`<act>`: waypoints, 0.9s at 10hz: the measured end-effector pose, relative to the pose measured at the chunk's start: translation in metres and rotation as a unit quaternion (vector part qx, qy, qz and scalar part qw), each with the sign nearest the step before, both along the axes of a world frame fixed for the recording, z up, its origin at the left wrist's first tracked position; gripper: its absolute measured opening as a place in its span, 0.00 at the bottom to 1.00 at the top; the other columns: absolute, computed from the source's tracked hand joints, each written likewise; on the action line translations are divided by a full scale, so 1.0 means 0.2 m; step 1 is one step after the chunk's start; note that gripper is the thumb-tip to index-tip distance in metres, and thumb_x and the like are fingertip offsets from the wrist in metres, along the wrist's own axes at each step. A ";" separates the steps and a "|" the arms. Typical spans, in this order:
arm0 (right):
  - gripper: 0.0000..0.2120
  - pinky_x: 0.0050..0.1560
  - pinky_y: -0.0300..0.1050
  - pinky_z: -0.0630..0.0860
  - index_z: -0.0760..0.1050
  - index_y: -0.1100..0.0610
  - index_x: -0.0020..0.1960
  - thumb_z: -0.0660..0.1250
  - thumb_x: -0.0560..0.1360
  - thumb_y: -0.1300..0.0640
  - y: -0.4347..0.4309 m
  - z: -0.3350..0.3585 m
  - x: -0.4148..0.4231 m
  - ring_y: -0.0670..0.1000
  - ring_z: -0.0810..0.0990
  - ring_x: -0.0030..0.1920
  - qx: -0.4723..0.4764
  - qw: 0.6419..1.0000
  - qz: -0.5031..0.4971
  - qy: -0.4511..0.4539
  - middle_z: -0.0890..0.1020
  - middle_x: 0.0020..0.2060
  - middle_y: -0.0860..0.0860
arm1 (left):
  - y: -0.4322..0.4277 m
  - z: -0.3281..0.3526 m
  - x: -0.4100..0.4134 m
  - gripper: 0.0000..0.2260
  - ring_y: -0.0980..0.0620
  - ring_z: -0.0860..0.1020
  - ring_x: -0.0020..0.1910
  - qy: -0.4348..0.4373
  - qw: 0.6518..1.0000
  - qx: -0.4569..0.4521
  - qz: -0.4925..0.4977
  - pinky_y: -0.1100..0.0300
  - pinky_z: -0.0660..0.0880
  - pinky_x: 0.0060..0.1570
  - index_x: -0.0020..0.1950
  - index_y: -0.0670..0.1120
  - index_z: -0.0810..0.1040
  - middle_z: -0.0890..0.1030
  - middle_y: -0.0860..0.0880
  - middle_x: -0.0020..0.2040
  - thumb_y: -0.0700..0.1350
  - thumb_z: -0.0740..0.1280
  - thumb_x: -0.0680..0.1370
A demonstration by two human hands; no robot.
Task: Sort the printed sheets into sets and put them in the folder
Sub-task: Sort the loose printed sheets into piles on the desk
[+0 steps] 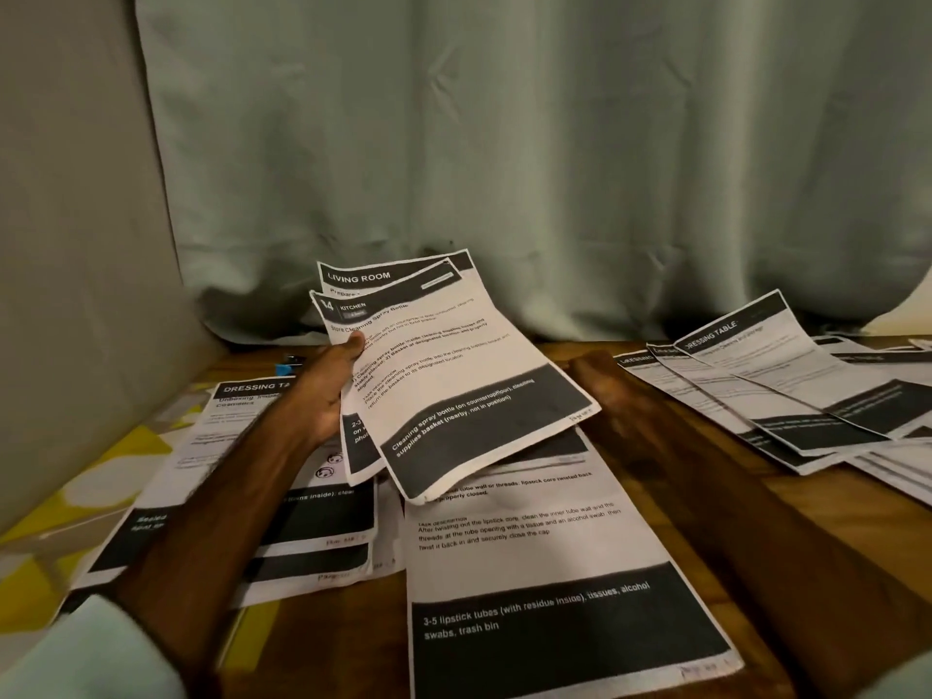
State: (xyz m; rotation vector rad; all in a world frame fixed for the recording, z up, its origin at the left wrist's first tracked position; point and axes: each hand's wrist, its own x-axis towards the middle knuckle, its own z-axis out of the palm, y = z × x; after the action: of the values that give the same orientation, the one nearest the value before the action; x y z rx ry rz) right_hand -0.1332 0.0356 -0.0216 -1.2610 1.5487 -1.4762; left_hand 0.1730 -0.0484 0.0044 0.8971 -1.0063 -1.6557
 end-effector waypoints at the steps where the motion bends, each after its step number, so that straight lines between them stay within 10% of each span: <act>1: 0.07 0.53 0.67 0.82 0.80 0.64 0.51 0.71 0.75 0.62 -0.03 -0.05 -0.06 0.65 0.85 0.50 -0.025 0.999 0.032 0.033 0.84 0.46 0.62 | -0.01 0.00 0.01 0.09 0.48 0.86 0.36 0.004 1.000 0.006 0.004 0.54 0.81 0.29 0.59 0.47 0.78 0.87 0.46 0.43 0.48 0.61 0.85; 7: 0.23 0.45 0.52 0.78 0.69 0.47 0.36 0.68 0.67 0.28 0.04 -0.03 -0.14 0.57 0.79 0.41 0.140 0.903 -0.032 0.405 0.74 0.34 0.46 | 0.03 -0.01 -0.02 0.07 0.49 0.86 0.35 -0.010 1.000 -0.003 0.002 0.55 0.82 0.29 0.56 0.47 0.77 0.87 0.47 0.42 0.48 0.62 0.85; 8: 0.05 0.46 0.52 0.79 0.75 0.54 0.48 0.69 0.80 0.55 0.08 -0.06 -0.09 0.57 0.79 0.45 0.138 0.901 -0.031 0.410 0.73 0.36 0.46 | 0.03 -0.01 -0.03 0.07 0.49 0.86 0.34 -0.023 1.000 -0.007 0.002 0.55 0.82 0.29 0.56 0.48 0.77 0.87 0.48 0.40 0.48 0.62 0.85; 9: 0.12 0.40 0.46 0.83 0.76 0.55 0.60 0.71 0.79 0.54 0.21 -0.01 -0.03 0.55 0.82 0.45 0.170 0.913 -0.025 0.370 0.80 0.46 0.51 | 0.04 -0.01 -0.04 0.07 0.49 0.86 0.34 -0.026 1.000 -0.001 -0.005 0.55 0.82 0.28 0.55 0.48 0.78 0.87 0.48 0.40 0.49 0.62 0.85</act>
State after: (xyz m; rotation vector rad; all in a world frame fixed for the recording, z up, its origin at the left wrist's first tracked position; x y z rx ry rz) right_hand -0.1399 0.0780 -0.0245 -1.6644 2.2066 -0.7027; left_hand 0.1645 -0.0401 0.0029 0.9400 -1.0497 -1.6455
